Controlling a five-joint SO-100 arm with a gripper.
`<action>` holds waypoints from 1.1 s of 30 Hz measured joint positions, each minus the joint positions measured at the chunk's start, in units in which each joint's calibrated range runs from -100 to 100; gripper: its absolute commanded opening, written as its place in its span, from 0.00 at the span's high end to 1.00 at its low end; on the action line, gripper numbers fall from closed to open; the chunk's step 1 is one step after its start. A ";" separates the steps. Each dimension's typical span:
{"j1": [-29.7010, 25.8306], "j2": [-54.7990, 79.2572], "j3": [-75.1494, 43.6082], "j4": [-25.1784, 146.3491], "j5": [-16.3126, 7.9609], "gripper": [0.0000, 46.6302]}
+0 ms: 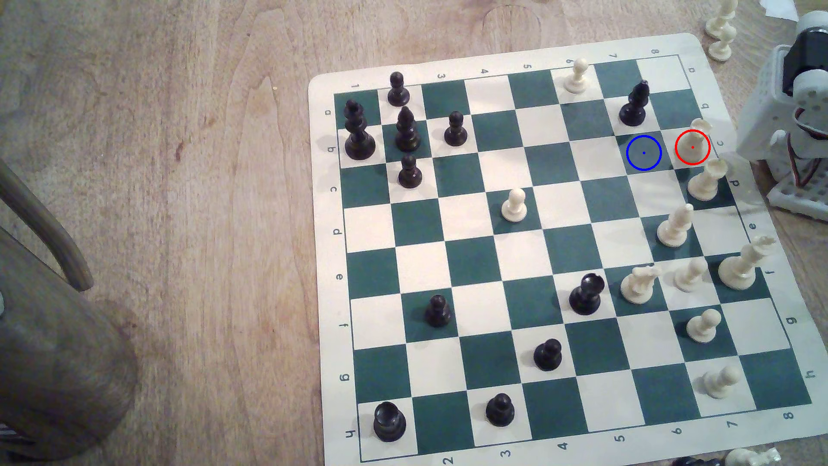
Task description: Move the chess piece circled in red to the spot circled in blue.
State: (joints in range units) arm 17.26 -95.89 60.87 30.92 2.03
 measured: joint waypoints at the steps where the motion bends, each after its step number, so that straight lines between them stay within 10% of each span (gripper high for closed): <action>1: 0.00 0.00 -1.99 3.75 0.00 1.00; 33: 0.00 2.85 -8.22 67.89 -4.00 0.88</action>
State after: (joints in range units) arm 17.26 -93.05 52.64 98.80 -1.98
